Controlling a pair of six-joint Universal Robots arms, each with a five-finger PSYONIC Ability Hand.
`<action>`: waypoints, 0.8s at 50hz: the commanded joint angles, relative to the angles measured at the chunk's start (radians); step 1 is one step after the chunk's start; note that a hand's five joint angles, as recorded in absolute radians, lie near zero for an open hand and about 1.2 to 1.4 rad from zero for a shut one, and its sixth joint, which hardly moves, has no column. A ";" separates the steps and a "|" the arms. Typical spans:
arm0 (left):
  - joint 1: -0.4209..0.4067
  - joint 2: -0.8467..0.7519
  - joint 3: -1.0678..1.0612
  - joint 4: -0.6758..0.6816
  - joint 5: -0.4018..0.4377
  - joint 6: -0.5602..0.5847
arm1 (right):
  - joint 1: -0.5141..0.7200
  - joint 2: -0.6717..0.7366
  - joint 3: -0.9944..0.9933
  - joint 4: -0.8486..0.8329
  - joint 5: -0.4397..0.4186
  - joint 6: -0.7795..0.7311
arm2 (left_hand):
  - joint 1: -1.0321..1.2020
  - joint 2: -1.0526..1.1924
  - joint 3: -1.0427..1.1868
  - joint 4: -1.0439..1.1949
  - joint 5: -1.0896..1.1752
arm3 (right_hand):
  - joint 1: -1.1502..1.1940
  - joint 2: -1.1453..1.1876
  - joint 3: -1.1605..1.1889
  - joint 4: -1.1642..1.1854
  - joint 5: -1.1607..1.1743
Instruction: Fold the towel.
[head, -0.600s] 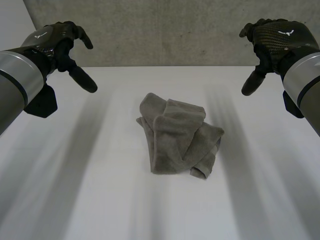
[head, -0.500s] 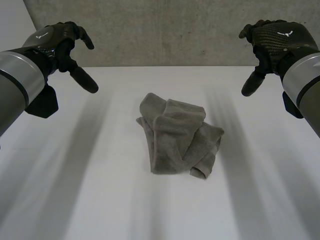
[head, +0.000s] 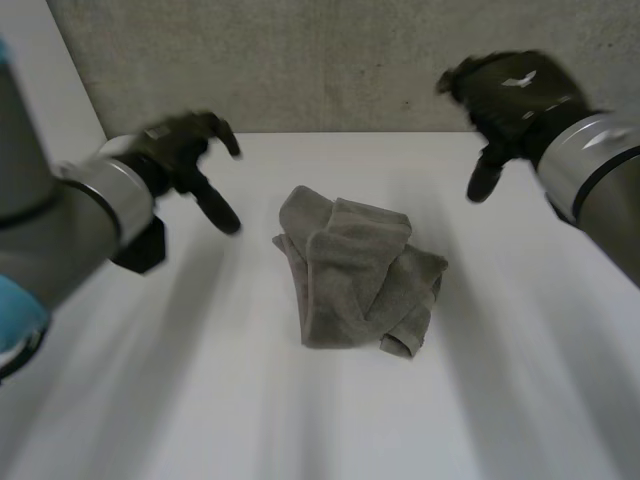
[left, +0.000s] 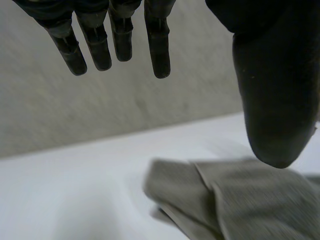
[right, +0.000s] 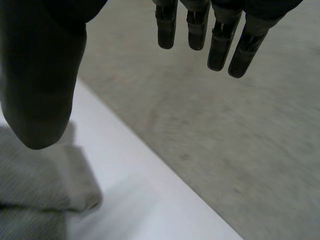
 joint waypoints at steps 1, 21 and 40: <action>-0.071 -0.152 -0.002 -0.003 0.006 -0.022 | 0.016 0.097 -0.005 -0.011 -0.173 -0.212 | -0.059 -0.045 -0.047 -0.058 -0.021 | -0.058 -0.080 -0.072 -0.080 -0.057; -0.167 -0.463 0.033 0.160 -0.108 -0.168 | 0.134 0.652 -0.321 -0.048 -0.165 -0.319 | -0.050 -0.036 -0.038 -0.050 -0.012 | 0.284 0.262 0.270 0.262 0.285; -0.183 -0.494 0.054 0.186 -0.120 -0.166 | 0.113 0.583 -0.227 -0.074 -0.091 -0.139 | -0.053 -0.039 -0.041 -0.052 -0.015 | 1.164 1.142 1.150 1.142 1.165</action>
